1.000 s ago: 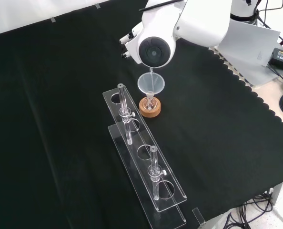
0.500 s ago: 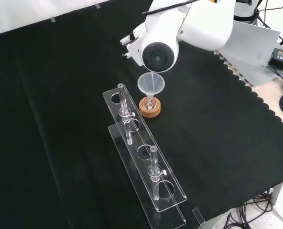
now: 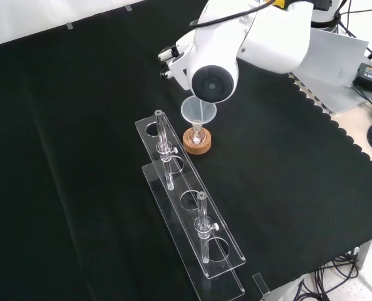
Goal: Pour all the NaCl from the weighing funnel into the round-bottom flask.
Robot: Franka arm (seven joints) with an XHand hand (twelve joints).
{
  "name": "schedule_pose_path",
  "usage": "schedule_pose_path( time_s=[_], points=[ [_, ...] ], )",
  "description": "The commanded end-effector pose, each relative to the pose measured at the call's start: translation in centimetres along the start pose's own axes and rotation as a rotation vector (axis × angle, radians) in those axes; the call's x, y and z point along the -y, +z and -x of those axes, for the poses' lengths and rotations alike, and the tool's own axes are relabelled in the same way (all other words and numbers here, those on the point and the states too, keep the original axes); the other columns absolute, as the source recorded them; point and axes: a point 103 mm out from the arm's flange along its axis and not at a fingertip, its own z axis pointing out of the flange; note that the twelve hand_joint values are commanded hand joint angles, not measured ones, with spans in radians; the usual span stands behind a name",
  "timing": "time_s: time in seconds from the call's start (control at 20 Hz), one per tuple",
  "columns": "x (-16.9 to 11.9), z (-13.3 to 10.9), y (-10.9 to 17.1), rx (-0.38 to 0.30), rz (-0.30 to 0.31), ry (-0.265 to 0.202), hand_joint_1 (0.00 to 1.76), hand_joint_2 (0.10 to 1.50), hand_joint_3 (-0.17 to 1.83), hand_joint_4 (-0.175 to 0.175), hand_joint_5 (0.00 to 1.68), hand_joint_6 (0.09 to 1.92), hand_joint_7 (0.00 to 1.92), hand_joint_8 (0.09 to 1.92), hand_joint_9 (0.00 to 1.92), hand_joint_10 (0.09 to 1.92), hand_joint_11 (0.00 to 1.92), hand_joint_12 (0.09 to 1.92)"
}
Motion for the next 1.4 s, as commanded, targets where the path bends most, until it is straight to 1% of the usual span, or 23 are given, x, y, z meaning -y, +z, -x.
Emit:
schedule_pose_path(
  time_s=[0.05, 0.6, 0.8, 1.4],
  points=[
    [0.00, -0.17, -0.11, 0.010, -0.013, -0.009, 1.14, 0.61, 0.68, 0.175, 1.36, 0.53, 0.44, 0.58, 0.79, 0.38, 0.58, 1.20],
    [0.19, -0.21, -0.52, 0.043, -0.020, -0.002, 1.14, 0.61, 0.68, 0.175, 1.36, 0.53, 0.43, 0.58, 0.78, 0.38, 0.58, 1.20],
    [0.27, -0.17, -0.88, 0.067, -0.021, 0.001, 1.14, 0.61, 0.68, 0.175, 1.36, 0.53, 0.43, 0.58, 0.78, 0.38, 0.58, 1.20],
    [0.40, 0.06, -0.94, 0.080, -0.022, 0.005, 1.14, 0.61, 0.68, 0.175, 1.36, 0.53, 0.43, 0.58, 0.78, 0.38, 0.57, 1.20]
  ],
)
